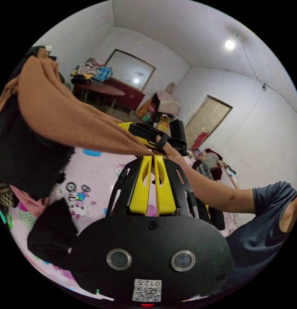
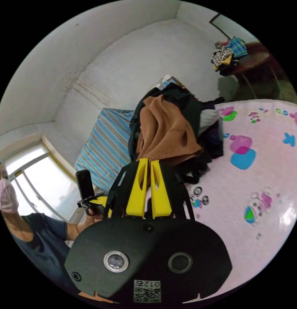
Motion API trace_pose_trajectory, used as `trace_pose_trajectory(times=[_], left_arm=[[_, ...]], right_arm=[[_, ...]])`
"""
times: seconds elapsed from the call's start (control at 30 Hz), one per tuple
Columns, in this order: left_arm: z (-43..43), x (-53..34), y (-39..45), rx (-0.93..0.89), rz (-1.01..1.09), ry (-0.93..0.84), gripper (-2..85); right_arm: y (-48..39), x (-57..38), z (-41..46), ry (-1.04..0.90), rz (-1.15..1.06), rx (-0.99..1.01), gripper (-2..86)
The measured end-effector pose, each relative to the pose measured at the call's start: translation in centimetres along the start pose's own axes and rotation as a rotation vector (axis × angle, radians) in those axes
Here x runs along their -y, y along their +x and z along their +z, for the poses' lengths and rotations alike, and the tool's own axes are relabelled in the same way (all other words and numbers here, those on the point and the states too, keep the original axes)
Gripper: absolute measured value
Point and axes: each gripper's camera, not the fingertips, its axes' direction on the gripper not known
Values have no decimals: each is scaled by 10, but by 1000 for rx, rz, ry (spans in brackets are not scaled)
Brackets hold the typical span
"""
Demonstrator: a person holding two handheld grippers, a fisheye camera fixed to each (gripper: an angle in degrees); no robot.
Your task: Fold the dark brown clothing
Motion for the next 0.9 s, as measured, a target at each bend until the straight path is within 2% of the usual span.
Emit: trace_pose_trajectory(times=[0.27, 0.4, 0.5, 0.7, 0.8, 0.9], left_arm=[[195, -42, 101, -197, 45, -358, 4], [239, -59, 132, -234, 54, -434, 7], [245, -58, 129, -148, 52, -416, 11], [241, -31, 70, 246, -19, -458, 30], [252, -22, 60, 388, 58, -522, 46], [279, -20, 66, 402, 252, -589, 58]], right_arm=[[23, -99, -142, -107, 92, -428, -6], [27, -153, -204, -144, 208, -591, -7], [26, -178, -247, -100, 284, -709, -6], [20, -205, -291, 17, 391, -817, -2], [4, -210, -297, 81, 369, -939, 1], [-19, -210, -297, 145, 309, -983, 7]])
